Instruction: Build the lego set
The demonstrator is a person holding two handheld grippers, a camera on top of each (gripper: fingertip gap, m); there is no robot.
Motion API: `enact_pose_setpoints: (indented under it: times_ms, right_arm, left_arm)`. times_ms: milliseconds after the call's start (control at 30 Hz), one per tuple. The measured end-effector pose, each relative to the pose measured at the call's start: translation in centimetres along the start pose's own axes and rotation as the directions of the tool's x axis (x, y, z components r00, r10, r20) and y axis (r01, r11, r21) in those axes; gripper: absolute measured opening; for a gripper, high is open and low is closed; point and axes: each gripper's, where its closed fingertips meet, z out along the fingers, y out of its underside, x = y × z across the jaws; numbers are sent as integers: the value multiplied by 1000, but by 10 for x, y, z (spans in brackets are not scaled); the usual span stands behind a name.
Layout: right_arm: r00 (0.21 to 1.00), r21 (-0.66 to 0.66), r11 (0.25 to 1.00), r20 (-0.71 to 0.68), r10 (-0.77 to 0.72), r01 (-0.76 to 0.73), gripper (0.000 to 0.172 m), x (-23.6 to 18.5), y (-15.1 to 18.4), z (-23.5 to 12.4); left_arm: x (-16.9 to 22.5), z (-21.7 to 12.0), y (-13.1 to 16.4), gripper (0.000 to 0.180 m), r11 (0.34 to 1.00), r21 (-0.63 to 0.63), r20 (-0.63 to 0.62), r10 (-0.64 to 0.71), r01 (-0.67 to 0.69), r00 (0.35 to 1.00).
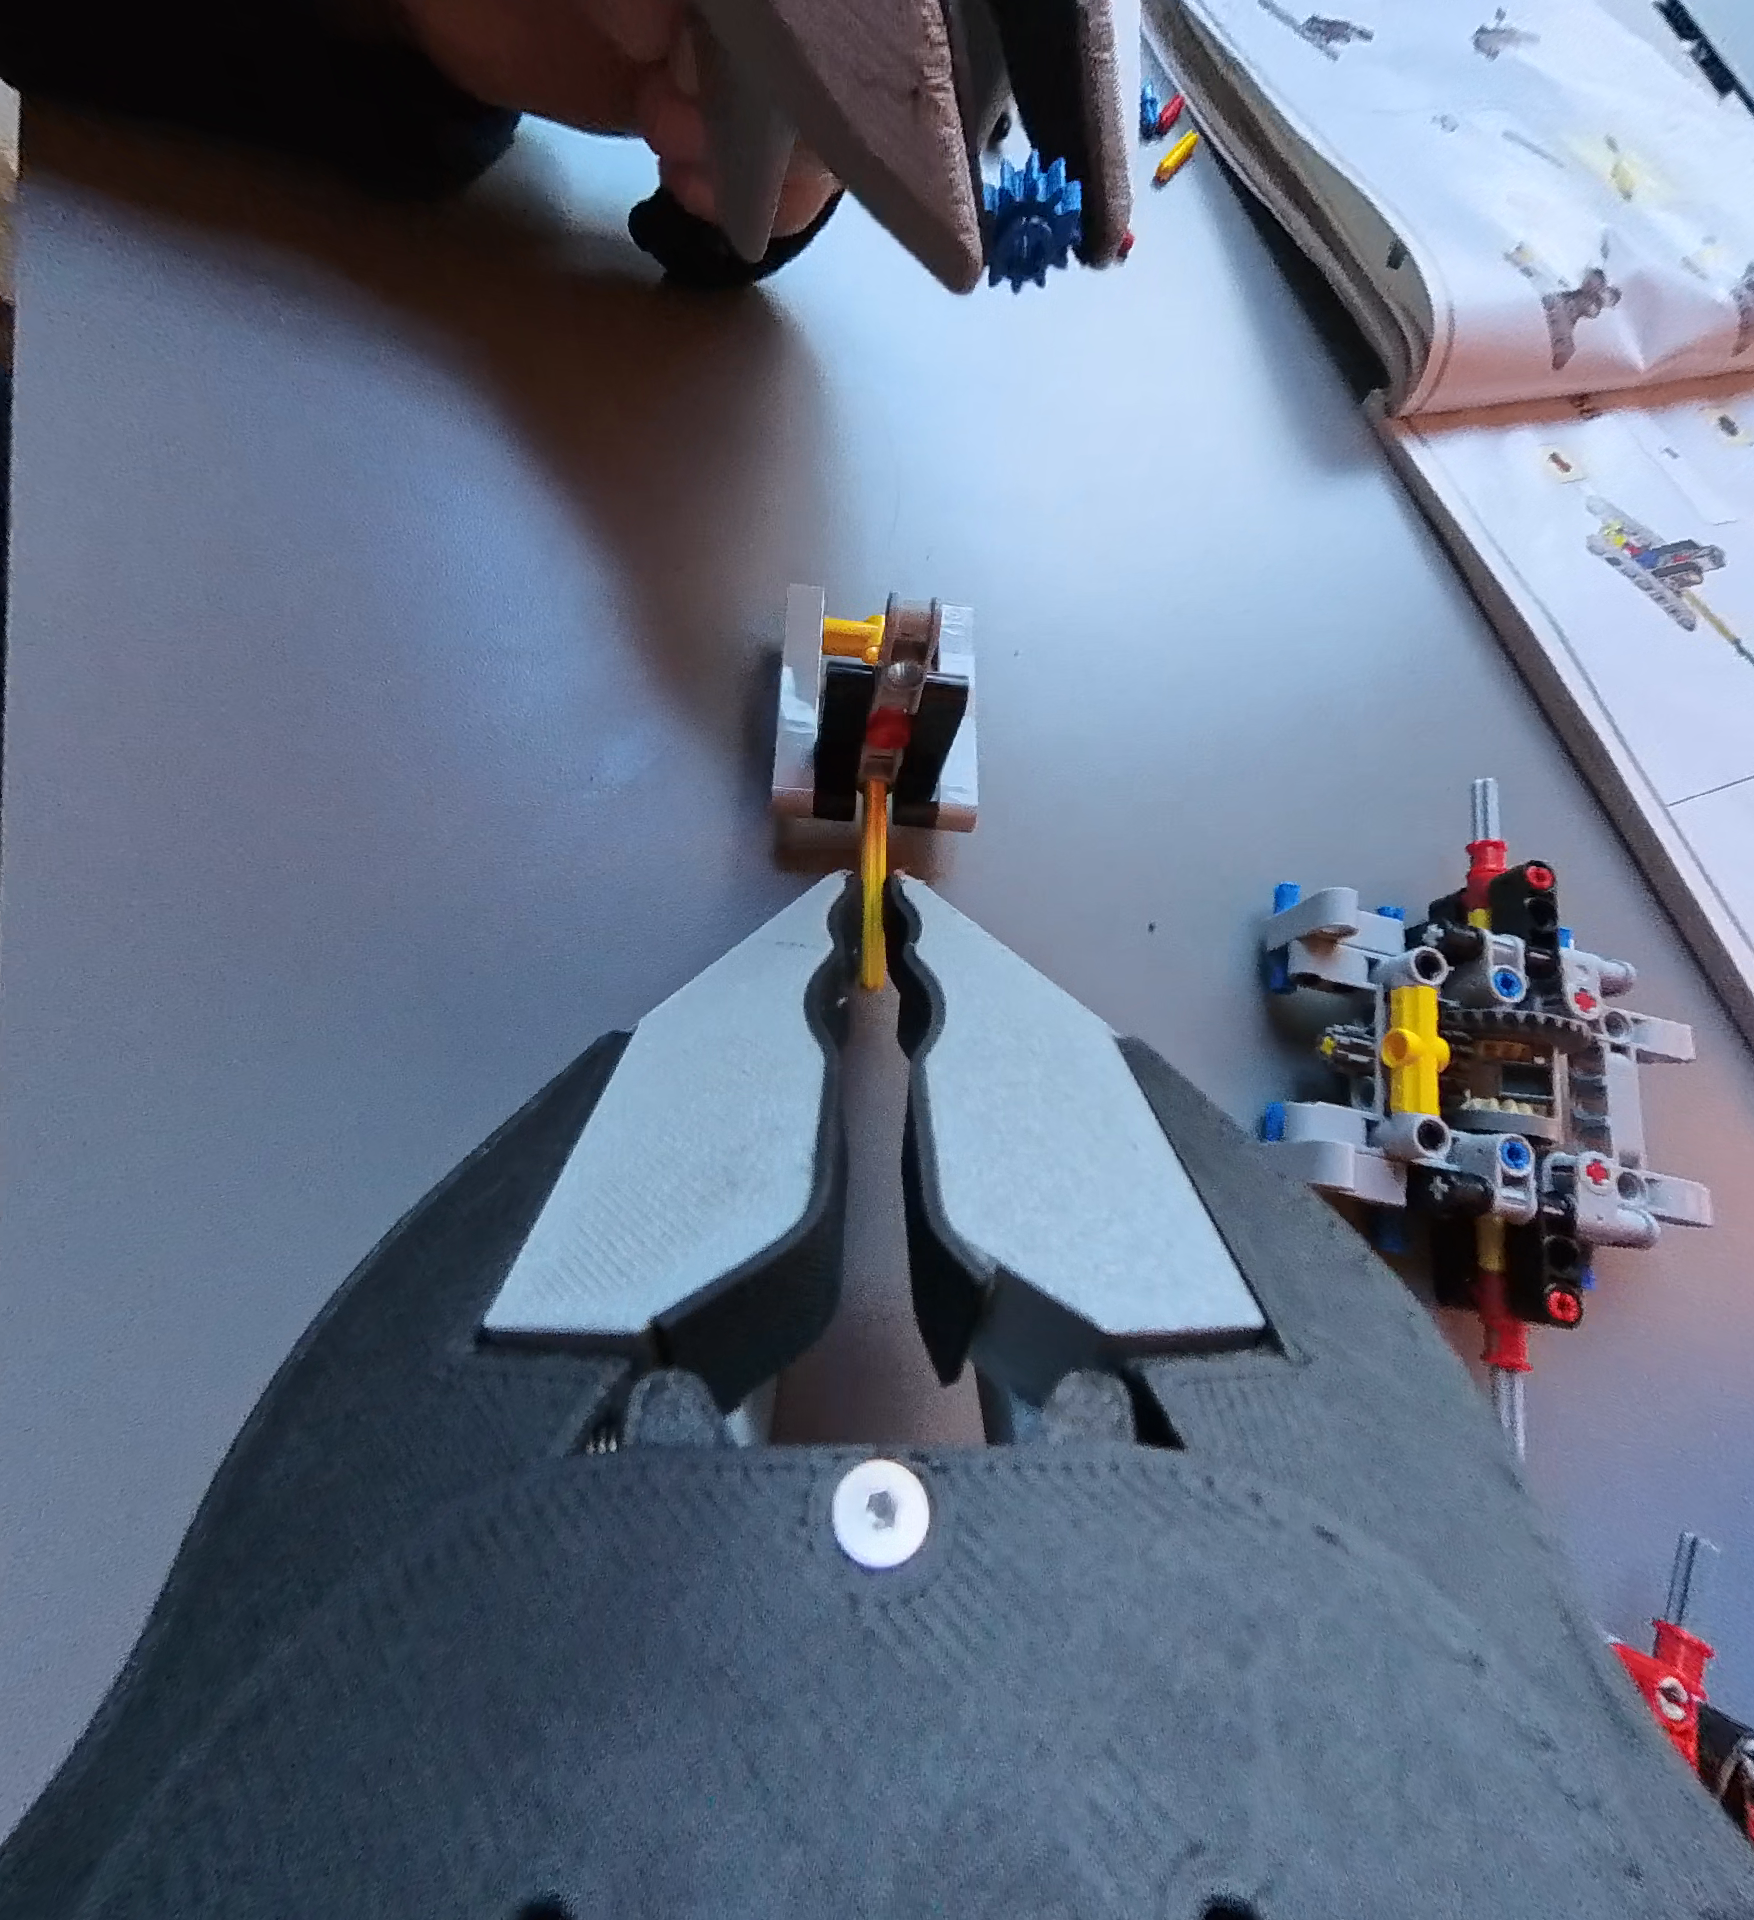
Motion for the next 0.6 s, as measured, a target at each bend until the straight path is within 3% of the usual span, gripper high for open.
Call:
enact_pose_setpoints:
  times_ms: [600]
  right_arm:
    - [993,115,993,-117,-23,37,0,14,-18,-15]
  left_arm:
    - [-3,-3,-3,11,999,27,4,-25,25,1000]
